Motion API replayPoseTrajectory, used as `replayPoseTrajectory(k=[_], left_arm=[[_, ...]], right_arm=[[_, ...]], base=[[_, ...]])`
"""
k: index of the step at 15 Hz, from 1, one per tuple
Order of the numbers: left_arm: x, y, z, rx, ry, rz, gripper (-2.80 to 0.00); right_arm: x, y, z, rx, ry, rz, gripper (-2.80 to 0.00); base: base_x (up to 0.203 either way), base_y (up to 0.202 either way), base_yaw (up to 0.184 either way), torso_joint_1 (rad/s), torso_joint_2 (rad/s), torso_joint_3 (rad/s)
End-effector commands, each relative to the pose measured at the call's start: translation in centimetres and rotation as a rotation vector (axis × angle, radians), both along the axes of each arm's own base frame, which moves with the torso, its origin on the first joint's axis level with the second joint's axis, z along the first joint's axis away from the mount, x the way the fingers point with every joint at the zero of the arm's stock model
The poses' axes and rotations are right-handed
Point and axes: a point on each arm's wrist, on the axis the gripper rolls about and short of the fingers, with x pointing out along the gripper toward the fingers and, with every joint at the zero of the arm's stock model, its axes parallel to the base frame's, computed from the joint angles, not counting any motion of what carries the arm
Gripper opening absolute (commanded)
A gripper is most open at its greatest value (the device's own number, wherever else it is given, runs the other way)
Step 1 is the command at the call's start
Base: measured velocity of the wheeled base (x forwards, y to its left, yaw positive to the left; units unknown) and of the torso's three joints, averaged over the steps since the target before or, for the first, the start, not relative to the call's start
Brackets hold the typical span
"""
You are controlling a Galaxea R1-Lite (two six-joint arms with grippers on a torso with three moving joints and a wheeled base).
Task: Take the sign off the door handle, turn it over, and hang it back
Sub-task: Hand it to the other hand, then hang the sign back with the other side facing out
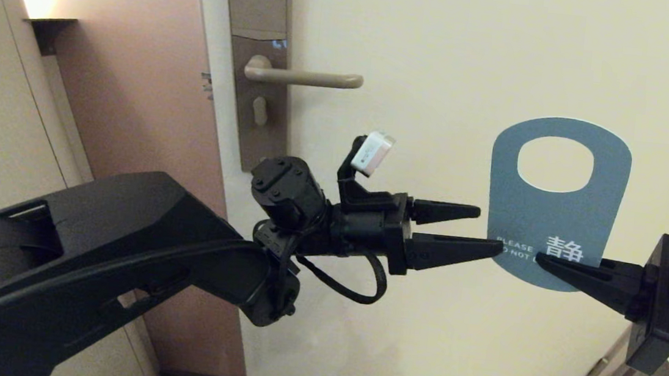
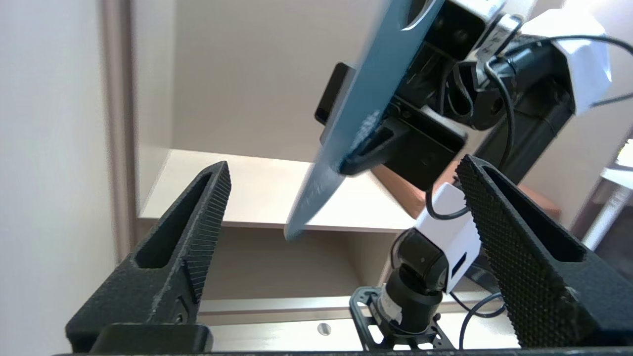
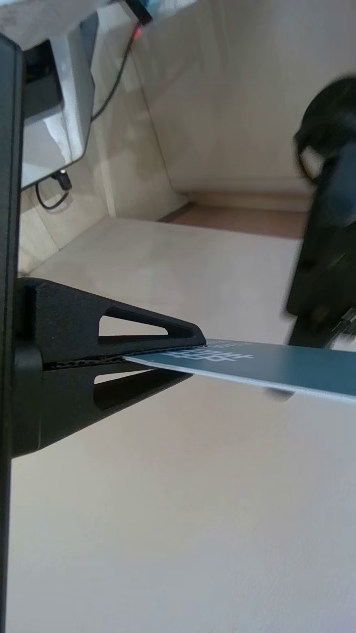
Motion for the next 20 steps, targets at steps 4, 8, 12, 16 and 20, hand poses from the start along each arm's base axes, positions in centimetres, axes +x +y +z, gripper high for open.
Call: replayPoseTrajectory(k=[4, 8, 12, 16, 20], left_arm=[[-0.8, 3.3, 2.4, -0.020, -0.026, 0.043, 0.00], [-1.4, 4.9, 3.3, -0.021, -0.045, 0.071, 0.00], [-2.2, 6.2, 3.9, -0.021, -0.072, 0.097, -2.80], [-3.7, 7.9, 4.9, -0.021, -0.074, 0.107, -2.80], [-5.8, 9.2, 5.6, -0.017, -0.070, 0.098, -2.80]], right_arm=[[0.3, -1.6, 0.0, 0.003, -0.002, -0.090, -2.80], [0.1, -2.5, -0.2, 0.003, 0.000, -0.140, -2.80], [0.0, -3.1, -0.4, 0.003, 0.004, -0.177, -2.80], [-0.8, -3.2, -0.9, 0.001, 0.011, -0.183, -2.80], [-1.0, -3.4, -1.0, -0.002, 0.014, -0.200, -2.80]], base=[[0.000, 0.000, 0.000, 0.000, 0.00, 0.000], [0.000, 0.000, 0.000, 0.000, 0.00, 0.000], [0.000, 0.000, 0.000, 0.000, 0.00, 0.000], [0.000, 0.000, 0.000, 0.000, 0.00, 0.000], [0.000, 0.000, 0.000, 0.000, 0.00, 0.000]])
